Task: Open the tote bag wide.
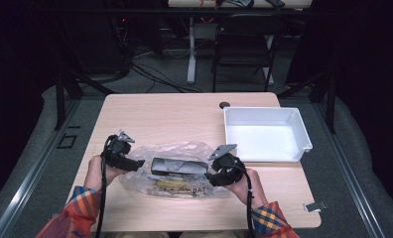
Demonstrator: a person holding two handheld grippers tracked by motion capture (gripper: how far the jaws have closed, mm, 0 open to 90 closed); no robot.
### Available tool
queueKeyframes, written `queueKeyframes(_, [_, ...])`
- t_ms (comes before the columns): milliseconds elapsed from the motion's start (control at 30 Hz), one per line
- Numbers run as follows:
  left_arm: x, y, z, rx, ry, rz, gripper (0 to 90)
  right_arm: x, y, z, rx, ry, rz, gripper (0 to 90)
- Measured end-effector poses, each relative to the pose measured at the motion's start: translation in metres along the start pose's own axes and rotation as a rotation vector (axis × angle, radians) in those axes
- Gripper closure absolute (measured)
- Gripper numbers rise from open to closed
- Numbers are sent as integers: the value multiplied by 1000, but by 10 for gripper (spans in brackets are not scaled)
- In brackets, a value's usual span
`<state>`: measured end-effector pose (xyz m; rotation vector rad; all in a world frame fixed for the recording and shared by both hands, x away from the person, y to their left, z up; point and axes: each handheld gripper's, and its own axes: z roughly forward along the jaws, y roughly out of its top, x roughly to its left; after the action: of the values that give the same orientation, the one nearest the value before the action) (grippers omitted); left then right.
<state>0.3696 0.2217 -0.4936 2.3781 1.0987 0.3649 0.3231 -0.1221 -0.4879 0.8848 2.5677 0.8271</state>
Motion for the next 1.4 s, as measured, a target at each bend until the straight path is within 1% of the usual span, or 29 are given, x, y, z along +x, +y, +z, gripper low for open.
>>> queueKeyframes(33, [-2, -3, 0, 3, -4, 4, 266, 5, 0, 0, -7, -4, -19, 455])
queueKeyframes(100, [-8, -10, 1, 13, -9, 15, 293, 11, 0, 3, -11, 20, -38, 461])
queueKeyframes(167, [-13, -15, 5, 40, -11, 32, 361, 15, -2, 8, 17, 2, -66, 465])
queueKeyframes(233, [-15, -18, 10, 49, -4, 32, 414, 15, -3, 13, 12, 26, -61, 479])
queueKeyframes(267, [-16, -19, 13, 55, -13, 35, 450, 15, -4, 15, 14, 40, -65, 493])
queueKeyframes(333, [-16, -21, 19, 68, -32, 35, 510, 16, -6, 22, 50, 59, -82, 521])
queueKeyframes(400, [-17, -22, 24, 91, -46, 47, 578, 17, -9, 33, 86, 59, -80, 558])
queueKeyframes(433, [-17, -23, 25, 93, -53, 51, 621, 16, -11, 34, 72, 49, -82, 603])
queueKeyframes(467, [-18, -23, 27, 97, -58, 55, 657, 14, -11, 34, 77, 45, -77, 659])
queueKeyframes(500, [-20, -24, 29, 108, -67, 66, 690, 12, -12, 34, 86, 41, -76, 688])
queueKeyframes(533, [-21, -25, 30, 115, -70, 72, 721, 10, -13, 36, 100, 47, -69, 689])
queueKeyframes(567, [-22, -26, 32, 114, -72, 72, 748, 9, -15, 37, 116, 39, -63, 703])
queueKeyframes(633, [-24, -26, 32, 127, -77, 88, 790, 8, -18, 41, 144, 40, -69, 751])
queueKeyframes(733, [-26, -28, 34, 139, -77, 101, 860, 8, -21, 46, 164, 37, -72, 877])
queueKeyframes(767, [-27, -28, 35, 151, -81, 105, 871, 8, -22, 46, 173, 48, -73, 897])
queueKeyframes(833, [-27, -31, 35, 166, -93, 108, 884, 8, -24, 47, 192, 60, -82, 900])
queueKeyframes(900, [-29, -34, 33, 183, -101, 111, 887, 8, -25, 46, 209, 68, -89, 900])
queueKeyframes(933, [-29, -35, 33, 188, -103, 119, 887, 8, -26, 47, 210, 84, -87, 900])
queueKeyframes(1000, [-29, -37, 31, 186, -106, 115, 879, 8, -27, 47, 224, 94, -91, 900])
queueKeyframes(1067, [-29, -35, 27, 174, -94, 103, 750, 6, -26, 46, 220, 108, -81, 758])
queueKeyframes(1100, [-27, -32, 23, 159, -94, 93, 651, 5, -24, 42, 203, 126, -75, 694])
queueKeyframes(1133, [-26, -30, 19, 132, -92, 83, 584, 4, -22, 37, 162, 141, -63, 666])
queueKeyframes(1200, [-23, -25, 8, 66, -85, 66, 532, 2, -15, 24, 104, 164, -49, 604])
queueKeyframes(1233, [-21, -22, 3, 34, -85, 48, 500, 2, -12, 18, 79, 172, -51, 589])
queueKeyframes(1267, [-17, -19, -1, 9, -80, 35, 456, 2, -9, 11, 32, 167, -50, 576])
queueKeyframes(1300, [-14, -16, -4, -11, -72, 19, 432, 3, -6, 4, -12, 159, -35, 569])
queueKeyframes(1333, [-10, -13, -5, -25, -56, 0, 417, 2, -2, -1, -47, 145, -29, 563])
queueKeyframes(1367, [-5, -11, -3, -23, -50, -15, 389, 2, 1, -5, -89, 103, -17, 563])
queueKeyframes(1400, [-2, -9, 0, -5, -56, -21, 376, 1, 4, -8, -106, 59, -8, 564])
